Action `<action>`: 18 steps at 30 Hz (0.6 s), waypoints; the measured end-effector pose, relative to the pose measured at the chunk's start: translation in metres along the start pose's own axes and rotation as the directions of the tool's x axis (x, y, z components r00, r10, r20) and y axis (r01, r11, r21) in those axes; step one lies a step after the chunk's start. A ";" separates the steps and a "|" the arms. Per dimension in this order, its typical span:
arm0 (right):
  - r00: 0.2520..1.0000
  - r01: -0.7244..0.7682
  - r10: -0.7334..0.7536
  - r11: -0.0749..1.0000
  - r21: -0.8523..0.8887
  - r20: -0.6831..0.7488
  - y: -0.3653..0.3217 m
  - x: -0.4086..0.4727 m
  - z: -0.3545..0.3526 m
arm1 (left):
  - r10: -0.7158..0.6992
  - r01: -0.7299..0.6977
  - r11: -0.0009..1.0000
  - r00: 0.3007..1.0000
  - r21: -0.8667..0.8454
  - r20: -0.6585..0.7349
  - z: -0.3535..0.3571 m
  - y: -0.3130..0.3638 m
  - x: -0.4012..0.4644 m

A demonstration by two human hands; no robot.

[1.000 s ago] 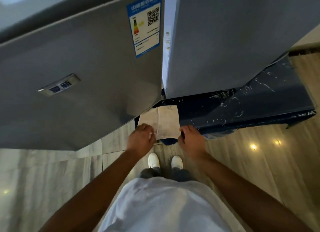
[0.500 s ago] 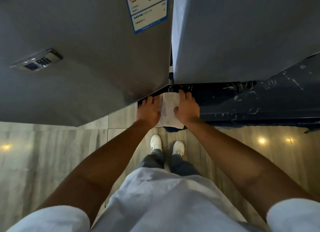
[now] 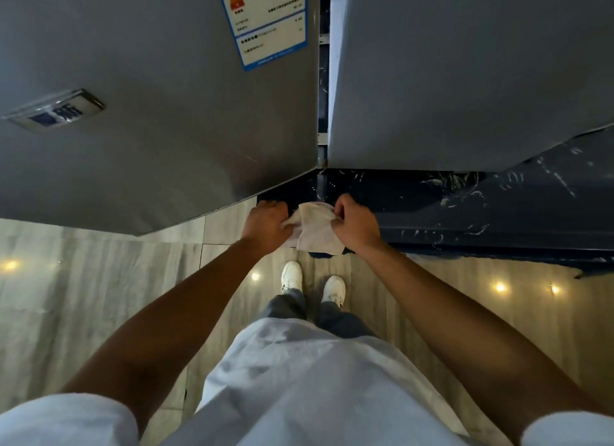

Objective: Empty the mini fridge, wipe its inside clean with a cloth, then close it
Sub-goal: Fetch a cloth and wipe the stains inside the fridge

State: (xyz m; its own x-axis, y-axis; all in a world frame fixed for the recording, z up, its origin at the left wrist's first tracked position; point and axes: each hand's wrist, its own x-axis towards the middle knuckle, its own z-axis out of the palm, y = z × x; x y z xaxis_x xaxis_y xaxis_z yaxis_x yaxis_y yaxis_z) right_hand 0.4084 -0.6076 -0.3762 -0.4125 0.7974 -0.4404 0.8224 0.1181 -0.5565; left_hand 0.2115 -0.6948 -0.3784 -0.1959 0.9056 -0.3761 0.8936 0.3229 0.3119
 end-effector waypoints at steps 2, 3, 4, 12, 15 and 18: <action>0.999 -0.030 0.027 0.993 0.113 0.028 -0.005 -0.006 -0.005 | -0.066 0.064 0.989 0.998 -0.134 -0.005 -0.004 0.000 -0.008; 0.999 -0.033 0.026 0.988 0.153 0.043 -0.008 -0.010 -0.008 | -0.091 0.090 0.975 0.996 -0.203 0.005 -0.007 -0.002 -0.013; 0.998 -0.021 0.011 0.984 0.176 0.060 -0.010 -0.014 -0.012 | -0.094 0.092 0.961 0.996 -0.262 0.005 -0.012 -0.003 -0.018; 0.963 0.224 -0.251 0.948 0.226 0.098 -0.059 -0.049 -0.048 | -0.073 0.019 0.940 0.987 -0.341 -0.146 -0.064 -0.012 -0.079; 0.934 0.284 -0.333 0.913 0.291 0.132 -0.087 -0.067 -0.060 | -0.112 0.018 0.928 0.966 -0.373 -0.232 -0.084 -0.021 -0.110; 0.899 0.284 -0.393 0.861 0.423 0.196 -0.120 -0.086 -0.065 | -0.159 -0.029 0.879 0.923 -0.476 -0.350 -0.103 -0.038 -0.148</action>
State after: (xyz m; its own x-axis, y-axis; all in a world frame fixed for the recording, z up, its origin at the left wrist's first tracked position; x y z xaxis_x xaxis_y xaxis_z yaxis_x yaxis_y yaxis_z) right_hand 0.3706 -0.6516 -0.2257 -0.7703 0.5542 -0.3153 0.4250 0.0776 -0.9019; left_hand 0.1650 -0.8129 -0.2442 -0.4647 0.8807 -0.0915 0.5985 0.3886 0.7006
